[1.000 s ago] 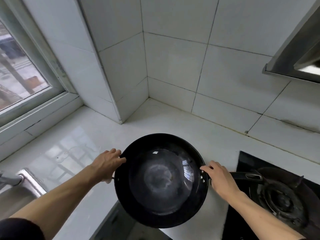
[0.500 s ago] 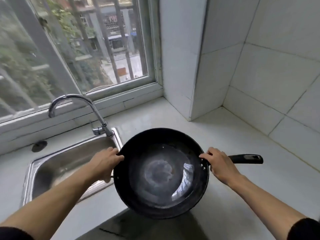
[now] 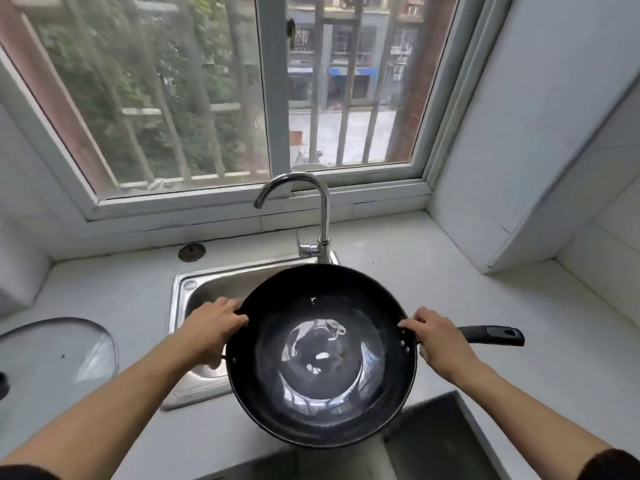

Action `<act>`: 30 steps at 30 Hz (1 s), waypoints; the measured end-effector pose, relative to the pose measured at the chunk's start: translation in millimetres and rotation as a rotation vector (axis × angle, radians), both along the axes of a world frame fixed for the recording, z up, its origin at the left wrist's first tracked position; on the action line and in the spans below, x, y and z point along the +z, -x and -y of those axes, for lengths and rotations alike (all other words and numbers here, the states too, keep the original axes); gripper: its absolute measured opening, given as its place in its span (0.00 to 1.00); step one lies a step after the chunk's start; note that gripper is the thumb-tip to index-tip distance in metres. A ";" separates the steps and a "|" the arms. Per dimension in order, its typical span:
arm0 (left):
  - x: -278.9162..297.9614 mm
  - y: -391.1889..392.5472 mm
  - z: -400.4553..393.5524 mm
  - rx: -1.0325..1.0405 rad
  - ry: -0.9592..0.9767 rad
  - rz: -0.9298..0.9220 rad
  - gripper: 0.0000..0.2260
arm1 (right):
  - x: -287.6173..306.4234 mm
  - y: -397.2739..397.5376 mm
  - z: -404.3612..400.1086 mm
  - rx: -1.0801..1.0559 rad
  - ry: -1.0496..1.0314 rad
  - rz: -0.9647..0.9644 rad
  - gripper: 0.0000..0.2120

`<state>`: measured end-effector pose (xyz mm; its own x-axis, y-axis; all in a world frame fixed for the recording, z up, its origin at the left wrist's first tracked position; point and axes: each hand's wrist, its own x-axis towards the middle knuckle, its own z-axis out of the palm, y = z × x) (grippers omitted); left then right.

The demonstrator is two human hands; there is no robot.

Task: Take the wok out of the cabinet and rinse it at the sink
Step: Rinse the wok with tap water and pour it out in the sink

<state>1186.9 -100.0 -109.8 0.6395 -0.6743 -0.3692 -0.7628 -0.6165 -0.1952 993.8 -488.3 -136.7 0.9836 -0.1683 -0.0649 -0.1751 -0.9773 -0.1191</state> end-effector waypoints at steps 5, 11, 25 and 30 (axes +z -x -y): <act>-7.8 -18.3 -43.6 0.088 0.004 -0.047 0.33 | -0.3 -42.2 -33.2 0.068 0.004 -0.032 0.30; -18.9 -35.7 -68.8 0.195 -0.001 -0.061 0.36 | -8.6 -96.0 -45.5 0.134 -0.049 -0.029 0.31; -44.9 -87.4 -75.8 0.347 -0.062 -0.126 0.36 | -46.5 -199.9 -44.4 0.251 -0.121 -0.062 0.26; -56.2 -108.7 -84.3 0.337 -0.056 -0.154 0.33 | -59.4 -216.6 -53.3 0.233 -0.113 -0.079 0.25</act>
<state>1295.6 -15.7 -166.1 0.7562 -0.4112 -0.5090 -0.5418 -0.8296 -0.1348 1210.4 -435.0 -196.1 0.9861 0.0743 -0.1483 0.0396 -0.9737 -0.2244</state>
